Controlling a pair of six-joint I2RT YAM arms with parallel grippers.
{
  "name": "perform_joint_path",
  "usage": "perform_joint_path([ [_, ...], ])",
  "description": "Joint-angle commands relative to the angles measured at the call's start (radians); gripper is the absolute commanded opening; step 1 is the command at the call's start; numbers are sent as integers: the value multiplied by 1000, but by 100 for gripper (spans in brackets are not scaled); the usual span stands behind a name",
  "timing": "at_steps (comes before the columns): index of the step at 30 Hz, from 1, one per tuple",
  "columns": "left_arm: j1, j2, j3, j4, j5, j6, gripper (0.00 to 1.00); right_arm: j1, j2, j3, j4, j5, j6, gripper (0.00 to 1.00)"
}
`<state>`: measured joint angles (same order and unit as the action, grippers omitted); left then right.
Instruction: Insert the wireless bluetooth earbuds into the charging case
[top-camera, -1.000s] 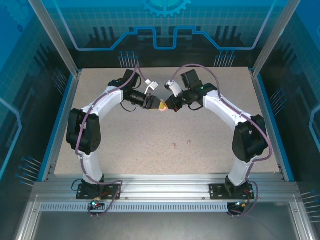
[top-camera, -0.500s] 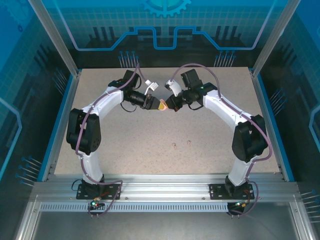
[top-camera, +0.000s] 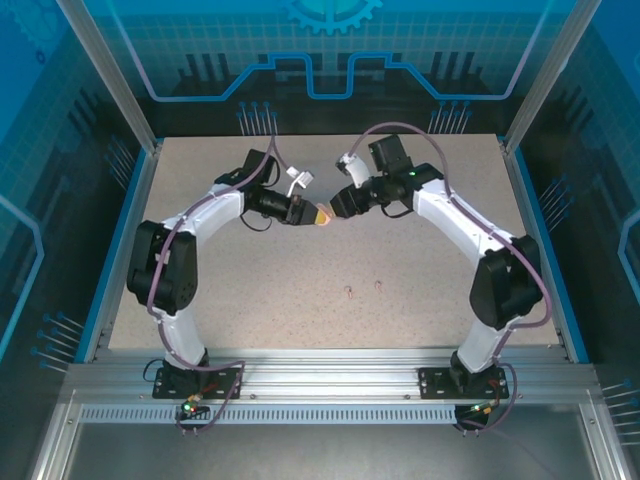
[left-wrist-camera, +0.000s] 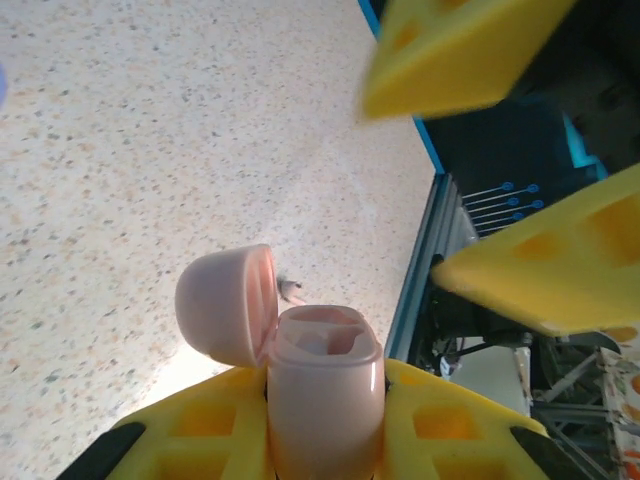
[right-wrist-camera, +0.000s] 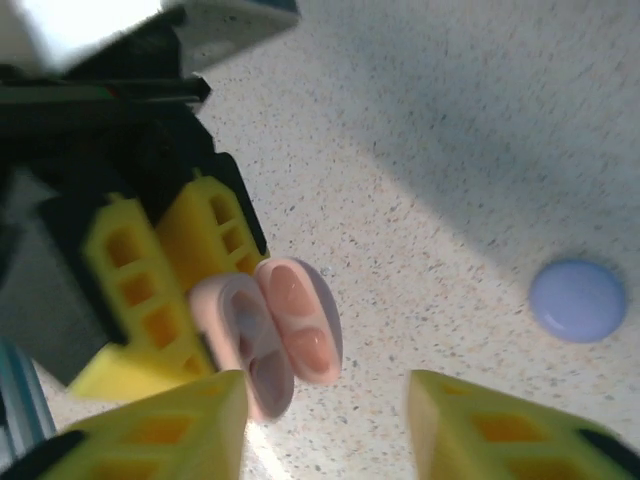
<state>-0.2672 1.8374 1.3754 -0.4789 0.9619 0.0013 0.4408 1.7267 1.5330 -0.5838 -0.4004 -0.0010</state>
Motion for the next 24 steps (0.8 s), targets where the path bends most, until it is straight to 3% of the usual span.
perform_joint_path([
  [1, 13, -114, -65, 179, -52, -68, 0, -32, -142, -14, -1, 7, 94, 56],
  [6, 13, -254, -274, 528, -144, -186, 0, -33, -248, -115, -41, 120, 236, 61],
  [10, 3, -369, -471, 853, -287, -263, 0, -4, -307, -229, -72, 213, 345, 61],
  [17, -68, -470, -628, 1116, -441, -204, 0, 125, -285, -339, -155, 364, 443, 61],
  [24, -120, -569, -753, 1328, -561, -139, 0, 274, -148, -383, -174, 449, 480, 59],
])
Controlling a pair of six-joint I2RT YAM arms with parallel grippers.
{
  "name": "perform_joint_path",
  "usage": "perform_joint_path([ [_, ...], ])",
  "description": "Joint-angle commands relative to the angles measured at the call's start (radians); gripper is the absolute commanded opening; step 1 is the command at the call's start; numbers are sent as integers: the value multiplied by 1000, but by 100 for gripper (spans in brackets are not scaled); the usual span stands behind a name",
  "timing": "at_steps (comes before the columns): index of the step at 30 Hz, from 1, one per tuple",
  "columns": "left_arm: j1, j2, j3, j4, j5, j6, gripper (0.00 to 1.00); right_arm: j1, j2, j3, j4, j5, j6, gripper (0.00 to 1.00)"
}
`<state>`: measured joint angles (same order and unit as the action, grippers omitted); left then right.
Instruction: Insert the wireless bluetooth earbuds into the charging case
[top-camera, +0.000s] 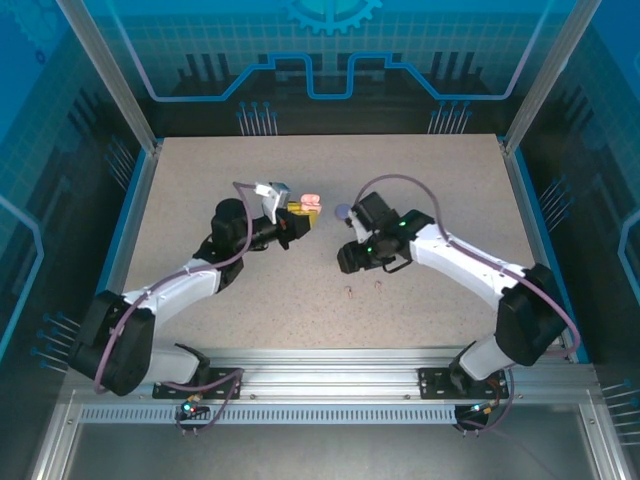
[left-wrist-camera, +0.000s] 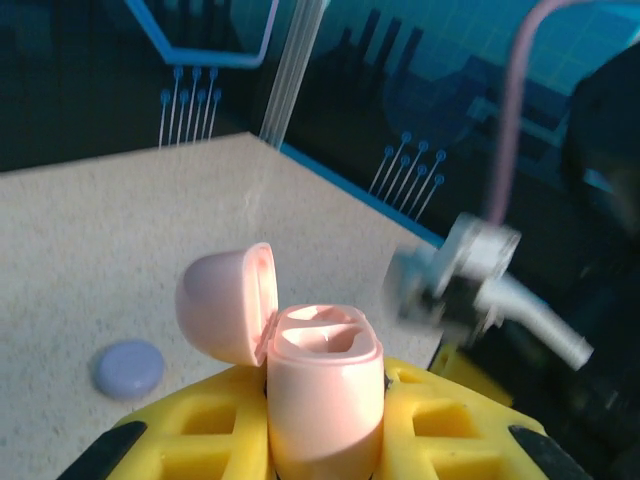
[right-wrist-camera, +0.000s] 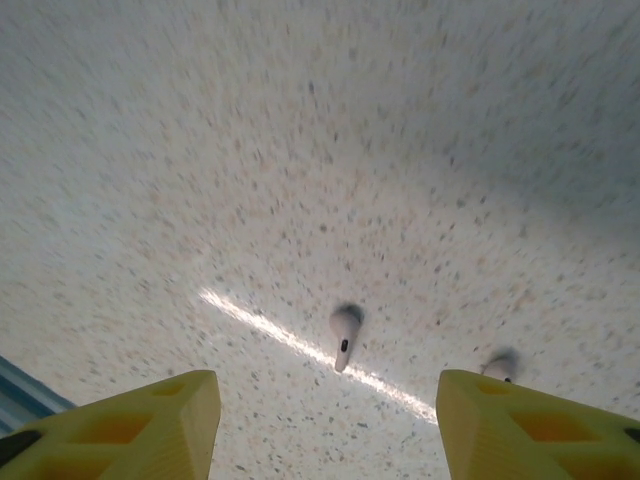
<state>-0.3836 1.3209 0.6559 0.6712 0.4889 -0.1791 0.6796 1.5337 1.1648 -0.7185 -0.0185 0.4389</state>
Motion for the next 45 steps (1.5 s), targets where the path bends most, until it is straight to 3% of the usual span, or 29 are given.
perform_joint_path([
  [1, -4, -73, -52, 203, -114, 40, 0, 53, 66, -14, -42, 78, 44, 59],
  [5, -4, -150, -93, 235, -226, 44, 0, 101, 124, -14, -41, 107, 63, 56],
  [10, -4, -229, -107, 231, -267, 53, 0, 127, 187, -10, -34, 105, 64, 51],
  [22, -3, -281, -77, 197, -263, 52, 0, 133, 302, 27, -20, 116, 60, 45],
  [45, -3, -269, -67, 182, -245, 40, 0, 133, 365, 76, -33, 128, 59, 36],
])
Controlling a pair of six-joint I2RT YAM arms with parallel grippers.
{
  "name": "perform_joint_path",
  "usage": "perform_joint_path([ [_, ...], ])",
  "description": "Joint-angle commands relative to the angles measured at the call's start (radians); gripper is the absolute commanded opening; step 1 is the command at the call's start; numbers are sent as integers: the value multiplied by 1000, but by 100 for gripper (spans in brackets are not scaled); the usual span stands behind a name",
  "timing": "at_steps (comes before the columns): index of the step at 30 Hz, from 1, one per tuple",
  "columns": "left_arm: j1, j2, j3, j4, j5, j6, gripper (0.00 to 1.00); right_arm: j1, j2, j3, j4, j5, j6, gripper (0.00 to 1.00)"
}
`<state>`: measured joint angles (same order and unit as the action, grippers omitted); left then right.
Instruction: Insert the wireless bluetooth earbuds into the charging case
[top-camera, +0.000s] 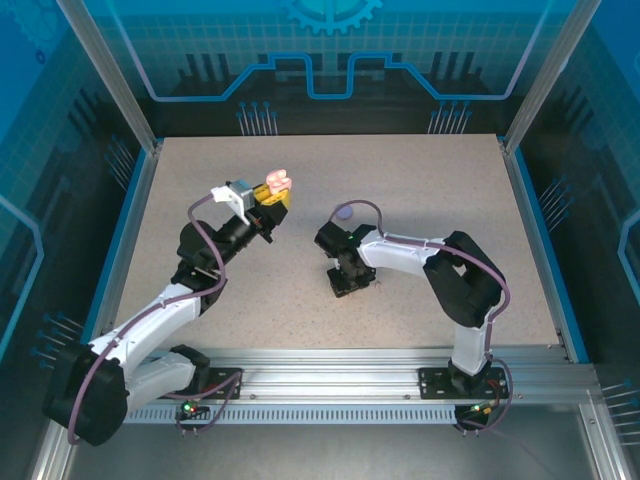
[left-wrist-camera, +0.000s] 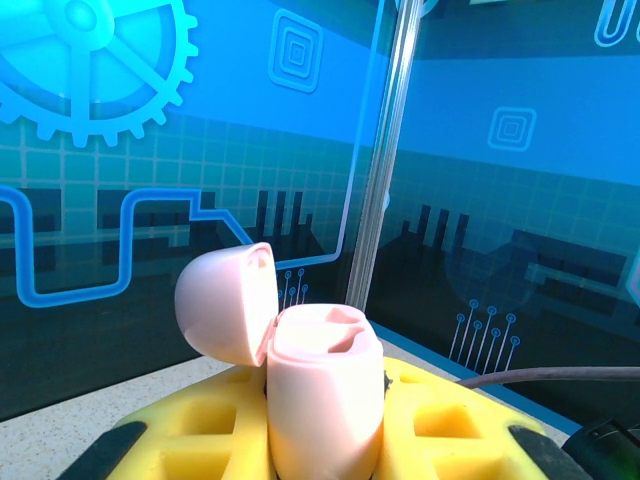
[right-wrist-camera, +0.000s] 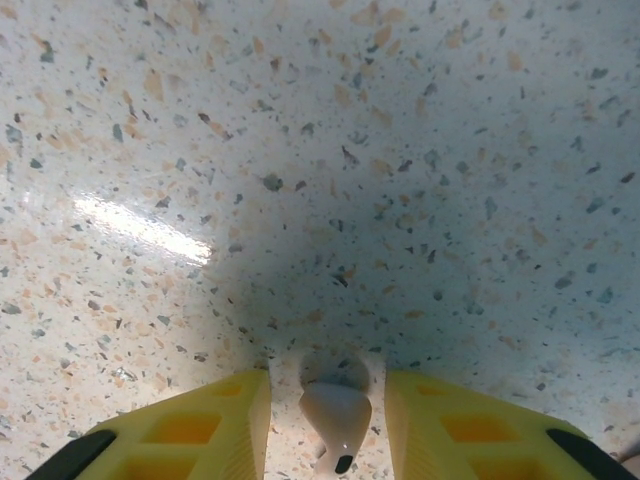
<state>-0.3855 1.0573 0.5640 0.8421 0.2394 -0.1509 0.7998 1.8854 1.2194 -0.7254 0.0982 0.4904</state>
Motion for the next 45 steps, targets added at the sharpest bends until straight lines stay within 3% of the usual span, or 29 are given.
perform_joint_path([
  [1, -2, -4, 27, 11, 6, 12, 0, 13, 12, 18, -28, 13, 9, 36],
  [9, -2, -6, 30, 9, 9, 8, 0, 13, 2, -5, -22, 13, 9, 31],
  [19, -3, -6, 39, 3, 19, -2, 0, 13, -20, -26, -13, 5, 10, 15],
  [23, -4, -5, 46, -2, 31, -2, 0, 13, -63, -32, -15, 9, 17, 14],
  [38, -58, 5, 74, 4, 163, 73, 0, -30, -485, 48, -14, 112, -27, 12],
  [45, -125, 36, 82, 27, 118, 161, 0, -109, -687, 135, 94, 130, -109, 13],
])
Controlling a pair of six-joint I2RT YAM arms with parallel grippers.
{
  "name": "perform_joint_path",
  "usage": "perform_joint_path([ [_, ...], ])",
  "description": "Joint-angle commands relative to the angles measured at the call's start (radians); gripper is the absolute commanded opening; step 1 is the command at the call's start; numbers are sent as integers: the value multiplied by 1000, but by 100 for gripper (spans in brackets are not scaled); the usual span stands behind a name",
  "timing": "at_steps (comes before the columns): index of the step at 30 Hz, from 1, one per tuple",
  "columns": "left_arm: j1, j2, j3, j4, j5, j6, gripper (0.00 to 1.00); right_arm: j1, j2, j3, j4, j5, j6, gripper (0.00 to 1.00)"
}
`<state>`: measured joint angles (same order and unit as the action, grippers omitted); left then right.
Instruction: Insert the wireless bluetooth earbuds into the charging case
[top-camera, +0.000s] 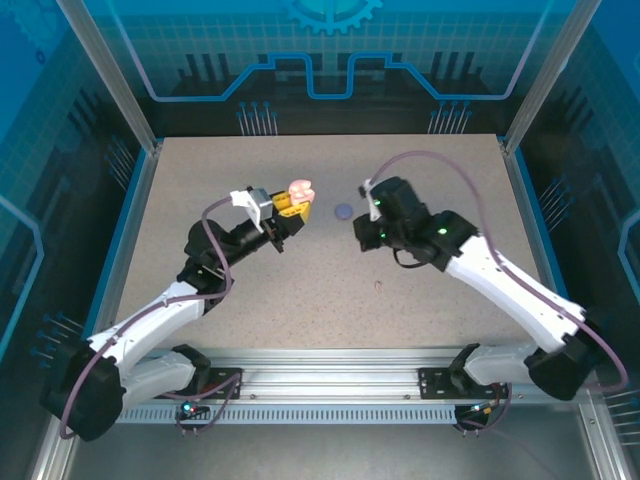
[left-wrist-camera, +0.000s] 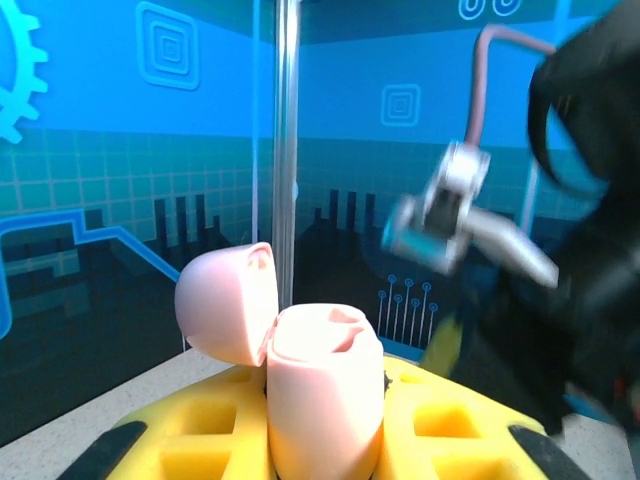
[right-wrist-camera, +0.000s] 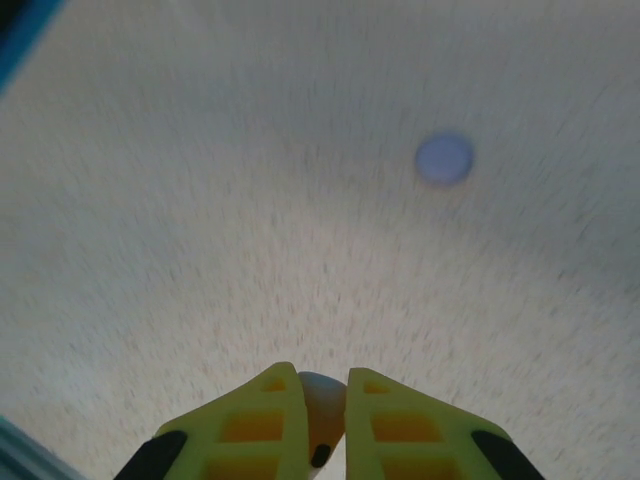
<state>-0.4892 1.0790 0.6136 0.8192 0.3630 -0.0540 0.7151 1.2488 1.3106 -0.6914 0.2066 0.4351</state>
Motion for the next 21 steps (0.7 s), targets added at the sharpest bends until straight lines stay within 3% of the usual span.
perform_joint_path([
  [1, -30, 23, 34, 59, -14, 74, 0, -29, -66, 60, 88, 19, -68, 13],
  [8, -111, 100, 72, 134, -106, 203, 0, -31, -109, 133, 267, -50, -159, 13],
  [14, -133, 211, 106, 290, -166, 204, 0, -28, -121, 117, 407, -120, -183, 13],
  [21, -144, 321, 163, 359, -169, 189, 0, -1, -108, 89, 483, -174, -245, 13],
])
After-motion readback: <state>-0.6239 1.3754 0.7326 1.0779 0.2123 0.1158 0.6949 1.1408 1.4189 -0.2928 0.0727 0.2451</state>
